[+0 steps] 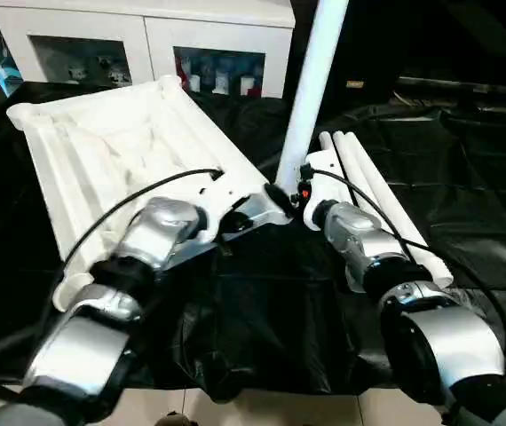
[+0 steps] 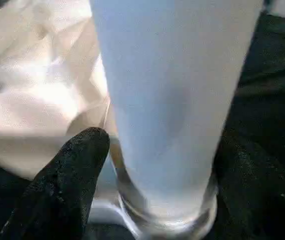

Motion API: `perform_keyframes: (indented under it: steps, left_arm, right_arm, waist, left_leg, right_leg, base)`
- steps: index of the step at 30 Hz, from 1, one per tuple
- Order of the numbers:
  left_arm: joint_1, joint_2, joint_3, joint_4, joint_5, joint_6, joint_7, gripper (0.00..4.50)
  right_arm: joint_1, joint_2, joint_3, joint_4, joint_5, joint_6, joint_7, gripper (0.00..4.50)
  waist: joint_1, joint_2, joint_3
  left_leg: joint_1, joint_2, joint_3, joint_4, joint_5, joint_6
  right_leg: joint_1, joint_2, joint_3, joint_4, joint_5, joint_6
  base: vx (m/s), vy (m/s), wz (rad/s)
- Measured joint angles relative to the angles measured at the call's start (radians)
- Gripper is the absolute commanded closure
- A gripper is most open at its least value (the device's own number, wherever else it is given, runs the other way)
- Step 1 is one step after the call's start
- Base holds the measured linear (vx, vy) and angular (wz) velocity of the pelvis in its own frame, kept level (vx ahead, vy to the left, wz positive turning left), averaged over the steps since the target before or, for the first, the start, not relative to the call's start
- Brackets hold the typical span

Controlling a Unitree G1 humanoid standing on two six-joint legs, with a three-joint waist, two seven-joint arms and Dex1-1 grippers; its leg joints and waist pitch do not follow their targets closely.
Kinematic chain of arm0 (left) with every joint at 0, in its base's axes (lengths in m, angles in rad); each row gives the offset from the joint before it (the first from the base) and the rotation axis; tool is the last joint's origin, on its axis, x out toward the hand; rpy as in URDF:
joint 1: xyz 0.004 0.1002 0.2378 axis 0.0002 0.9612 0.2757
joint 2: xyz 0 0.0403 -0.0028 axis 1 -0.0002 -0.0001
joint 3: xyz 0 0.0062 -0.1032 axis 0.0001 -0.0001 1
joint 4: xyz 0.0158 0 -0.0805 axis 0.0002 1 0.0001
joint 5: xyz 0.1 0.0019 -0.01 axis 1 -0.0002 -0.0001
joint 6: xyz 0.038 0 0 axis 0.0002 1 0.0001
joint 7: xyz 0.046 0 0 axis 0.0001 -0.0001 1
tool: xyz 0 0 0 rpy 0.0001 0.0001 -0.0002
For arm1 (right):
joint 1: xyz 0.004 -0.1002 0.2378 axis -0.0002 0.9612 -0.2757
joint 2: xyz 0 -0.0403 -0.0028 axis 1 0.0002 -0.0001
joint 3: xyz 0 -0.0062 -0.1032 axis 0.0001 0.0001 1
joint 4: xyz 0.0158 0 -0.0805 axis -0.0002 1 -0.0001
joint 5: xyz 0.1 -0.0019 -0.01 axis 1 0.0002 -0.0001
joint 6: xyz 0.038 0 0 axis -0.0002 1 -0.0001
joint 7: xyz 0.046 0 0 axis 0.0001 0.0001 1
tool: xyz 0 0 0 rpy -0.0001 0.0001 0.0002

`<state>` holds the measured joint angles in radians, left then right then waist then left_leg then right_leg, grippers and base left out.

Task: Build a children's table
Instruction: Rotate leg to tighten

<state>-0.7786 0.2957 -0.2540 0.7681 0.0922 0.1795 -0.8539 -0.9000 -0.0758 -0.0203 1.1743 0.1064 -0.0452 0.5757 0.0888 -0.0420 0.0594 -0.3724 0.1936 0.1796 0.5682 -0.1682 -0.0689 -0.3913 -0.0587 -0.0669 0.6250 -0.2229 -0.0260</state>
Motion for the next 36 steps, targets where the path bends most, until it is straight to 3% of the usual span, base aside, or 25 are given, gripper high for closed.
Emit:
perform_keyframes:
  steps: [5, 14, 17, 24, 26, 36]
  left_arm:
    - [0.050, 0.044, -0.008, -0.071, -0.001, -0.068, -0.065, 4.50]
    - [0.183, 0.094, -0.017, -0.236, -0.069, -0.136, -0.239, 4.50]
    - [0.200, 0.108, -0.025, -0.265, -0.079, -0.136, -0.271, 4.50]
    - [0.208, 0.116, -0.027, -0.276, -0.089, -0.138, -0.296, 4.50]
    - [0.211, 0.121, -0.027, -0.287, -0.089, -0.138, -0.298, 4.50]
    - [0.217, 0.114, -0.026, -0.289, -0.081, -0.109, -0.260, 4.50]
  right_arm:
    - [0.043, -0.059, 0.027, -0.055, -0.003, -0.011, 0.190, 0.90]
    - [0.151, -0.164, 0.105, -0.163, -0.022, -0.036, 0.486, 0.90]
    - [0.172, -0.182, 0.108, -0.194, -0.023, -0.038, 0.547, 0.90]
    - [0.182, -0.182, 0.127, -0.221, -0.023, -0.046, 0.582, 1.29]
    - [0.186, -0.181, 0.127, -0.231, -0.021, -0.046, 0.588, 1.61]
    - [0.203, -0.156, 0.112, -0.230, -0.019, -0.032, 0.515, 1.73]
  waist:
    - [0.008, -0.001, 0.000]
    - [0.043, -0.001, 0.001]
    - [0.047, -0.001, 0.001]
    - [0.051, -0.001, 0.001]
    - [0.052, -0.001, 0.001]
    - [0.050, -0.003, 0.000]
  left_leg:
    - [-0.013, 0.001, 0.000, 0.006, 0.001, 0.004]
    - [-0.021, 0.005, 0.001, 0.022, -0.004, 0.012]
    - [-0.021, 0.005, 0.001, 0.025, -0.004, 0.012]
    - [-0.018, 0.007, 0.003, 0.027, -0.005, 0.006]
    - [-0.018, 0.007, 0.003, 0.027, -0.004, 0.006]
    - [-0.017, 0.008, 0.003, 0.029, -0.004, 0.005]
  right_leg:
    - [-0.012, 0.000, -0.001, 0.005, 0.000, 0.000]
    - [-0.012, 0.000, -0.003, 0.007, 0.000, 0.000]
    - [-0.012, -0.001, -0.002, 0.008, 0.002, 0.000]
    - [-0.012, -0.001, -0.002, 0.015, 0.002, 0.000]
    - [-0.012, -0.001, -0.002, 0.016, 0.002, 0.000]
    - [-0.012, -0.001, -0.001, 0.019, 0.002, 0.000]
  base:
    - [0.000, 0.000, 0.00]
    - [0.000, 0.000, 0.00]
    - [0.000, 0.000, 0.00]
    - [0.000, 0.000, 0.00]
    - [0.000, 0.000, 0.00]
    - [0.000, 0.000, 0.00]
